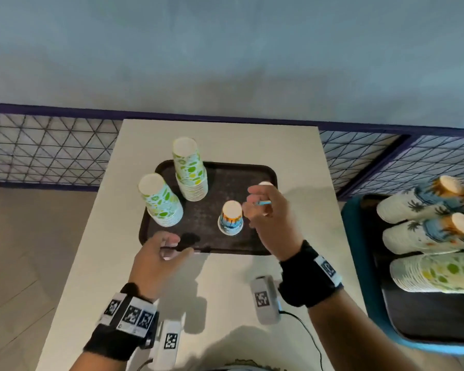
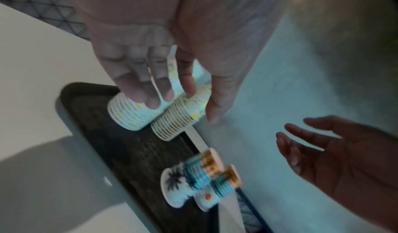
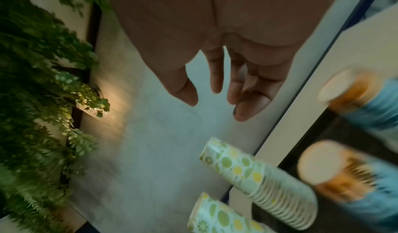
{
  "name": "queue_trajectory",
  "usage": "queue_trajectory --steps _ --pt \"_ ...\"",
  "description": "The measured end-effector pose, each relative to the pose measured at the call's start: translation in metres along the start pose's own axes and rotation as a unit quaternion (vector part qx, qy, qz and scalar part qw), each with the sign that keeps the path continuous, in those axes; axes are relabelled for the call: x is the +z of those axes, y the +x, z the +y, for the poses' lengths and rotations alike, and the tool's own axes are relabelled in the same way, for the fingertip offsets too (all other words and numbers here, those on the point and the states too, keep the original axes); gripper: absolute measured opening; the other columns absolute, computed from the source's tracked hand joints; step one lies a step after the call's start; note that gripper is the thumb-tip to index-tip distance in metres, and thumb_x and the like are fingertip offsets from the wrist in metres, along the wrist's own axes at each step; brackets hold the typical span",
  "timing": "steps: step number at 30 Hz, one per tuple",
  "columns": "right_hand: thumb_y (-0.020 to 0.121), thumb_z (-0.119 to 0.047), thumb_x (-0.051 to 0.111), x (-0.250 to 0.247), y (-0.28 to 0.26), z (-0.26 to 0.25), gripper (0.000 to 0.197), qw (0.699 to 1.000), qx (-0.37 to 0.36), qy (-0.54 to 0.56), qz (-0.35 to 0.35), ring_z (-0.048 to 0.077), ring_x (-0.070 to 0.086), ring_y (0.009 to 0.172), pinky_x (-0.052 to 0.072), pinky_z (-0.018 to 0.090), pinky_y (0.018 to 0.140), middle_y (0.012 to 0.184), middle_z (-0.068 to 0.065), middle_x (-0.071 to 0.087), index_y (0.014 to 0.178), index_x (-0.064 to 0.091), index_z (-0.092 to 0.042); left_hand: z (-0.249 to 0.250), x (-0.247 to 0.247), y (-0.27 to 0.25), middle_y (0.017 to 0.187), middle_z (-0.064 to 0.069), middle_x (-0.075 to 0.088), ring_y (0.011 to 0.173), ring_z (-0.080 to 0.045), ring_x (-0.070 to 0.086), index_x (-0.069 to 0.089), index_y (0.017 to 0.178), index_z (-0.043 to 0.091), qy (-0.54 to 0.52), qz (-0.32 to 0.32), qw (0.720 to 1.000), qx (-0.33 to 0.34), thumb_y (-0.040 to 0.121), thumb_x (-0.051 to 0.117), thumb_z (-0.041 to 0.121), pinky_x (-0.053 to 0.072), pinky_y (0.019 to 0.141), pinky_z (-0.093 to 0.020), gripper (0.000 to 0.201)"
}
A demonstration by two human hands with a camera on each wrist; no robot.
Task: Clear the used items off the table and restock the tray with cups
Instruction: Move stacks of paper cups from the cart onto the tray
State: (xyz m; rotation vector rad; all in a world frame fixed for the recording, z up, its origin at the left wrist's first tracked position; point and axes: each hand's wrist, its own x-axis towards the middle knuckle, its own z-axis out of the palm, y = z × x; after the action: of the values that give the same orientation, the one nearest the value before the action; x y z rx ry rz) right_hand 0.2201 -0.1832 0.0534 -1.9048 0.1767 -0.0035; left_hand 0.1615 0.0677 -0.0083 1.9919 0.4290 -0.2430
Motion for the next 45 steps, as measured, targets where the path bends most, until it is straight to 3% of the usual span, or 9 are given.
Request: queue_trajectory --steps 5,10,15,18,23,27,31,39,45 --pt "0.093 -0.003 0.066 -0.117 -0.061 0.057 0.011 0.999 0.032 -0.012 0.022 0.019 0.068 0.068 0.052 0.023 0.059 0.077 0.0 0.071 0.095 0.068 -0.014 0.046 0.069 -0.045 0.098 0.005 0.07 0.079 -0.01 0.068 0.069 0.096 0.033 0.039 -0.094 0.99 0.102 0.083 0.084 0.024 0.054 0.071 -0.017 0.022" --pt "0.091 -0.011 0.068 -0.227 -0.118 0.147 0.016 0.984 0.144 -0.073 0.074 0.017 0.07 0.067 0.058 0.041 0.068 0.074 -0.003 0.074 0.087 0.07 -0.026 0.103 0.171 -0.078 0.1 0.006 0.069 0.08 -0.013 0.068 0.065 0.108 0.034 0.051 -0.168 0.968 0.178 0.083 0.084 0.025 0.057 0.073 -0.026 0.032" --pt "0.082 -0.029 0.069 -0.316 -0.161 0.234 0.004 0.954 0.261 -0.097 0.107 0.021 0.07 0.07 0.06 0.051 0.074 0.071 -0.004 0.072 0.08 0.066 -0.029 0.16 0.282 -0.109 0.11 0.006 0.063 0.084 -0.012 0.067 0.053 0.123 0.041 0.052 -0.245 0.938 0.239 0.07 0.079 0.051 0.055 0.07 -0.021 0.061" --pt "0.074 -0.042 0.071 -0.351 -0.17 0.276 0.024 0.942 0.296 -0.074 0.142 0.025 0.07 0.075 0.059 0.053 0.074 0.079 -0.003 0.07 0.092 0.058 -0.031 0.194 0.341 -0.129 0.124 0.009 0.057 0.099 -0.008 0.065 0.042 0.14 0.046 0.072 -0.273 0.915 0.289 0.077 0.086 0.039 0.055 0.076 -0.02 0.077" --pt "0.083 -0.029 0.08 -0.376 -0.151 0.281 0.065 0.94 0.288 -0.09 0.157 0.021 0.062 0.091 0.05 0.035 0.08 0.105 0.005 0.061 0.137 0.046 -0.015 0.238 0.421 -0.148 0.149 0.003 0.043 0.126 -0.009 0.049 0.032 0.156 0.042 0.136 -0.289 0.87 0.375 0.08 0.083 0.042 0.05 0.1 -0.028 0.091" --pt "0.069 -0.049 0.08 -0.378 -0.127 0.282 0.099 0.951 0.265 -0.078 0.141 0.029 0.062 0.115 0.056 0.047 0.096 0.131 0.013 0.054 0.151 0.031 -0.024 0.254 0.472 -0.146 0.159 -0.003 0.038 0.143 -0.029 0.041 0.028 0.157 0.04 0.228 -0.273 0.839 0.411 0.079 0.081 0.052 0.036 0.119 -0.048 0.095" --pt "0.078 -0.04 0.081 -0.375 -0.112 0.278 0.099 0.952 0.26 -0.102 0.125 0.033 0.043 0.137 0.043 0.045 0.112 0.149 0.015 0.039 0.156 0.024 -0.017 0.262 0.495 -0.148 0.157 -0.004 0.042 0.139 -0.031 0.045 0.038 0.156 0.033 0.267 -0.278 0.839 0.383 0.084 0.079 0.046 0.038 0.117 -0.049 0.084" --pt "0.072 -0.058 0.08 -0.368 -0.103 0.286 0.101 0.963 0.218 -0.09 0.131 0.033 0.039 0.14 0.039 0.05 0.114 0.149 0.011 0.043 0.154 0.029 -0.025 0.246 0.481 -0.142 0.147 0.0 0.05 0.132 -0.022 0.053 0.044 0.15 0.037 0.21 -0.257 0.88 0.338 0.092 0.075 0.035 0.046 0.108 -0.042 0.066" --pt "0.062 -0.066 0.079 -0.361 -0.089 0.292 0.112 0.971 0.204 -0.064 0.107 0.024 0.033 0.145 0.029 0.034 0.114 0.157 0.0 0.037 0.155 0.022 -0.041 0.24 0.463 -0.13 0.136 0.002 0.055 0.124 -0.018 0.055 0.047 0.147 0.035 0.179 -0.255 0.893 0.326 0.089 0.078 0.03 0.043 0.101 -0.027 0.066"
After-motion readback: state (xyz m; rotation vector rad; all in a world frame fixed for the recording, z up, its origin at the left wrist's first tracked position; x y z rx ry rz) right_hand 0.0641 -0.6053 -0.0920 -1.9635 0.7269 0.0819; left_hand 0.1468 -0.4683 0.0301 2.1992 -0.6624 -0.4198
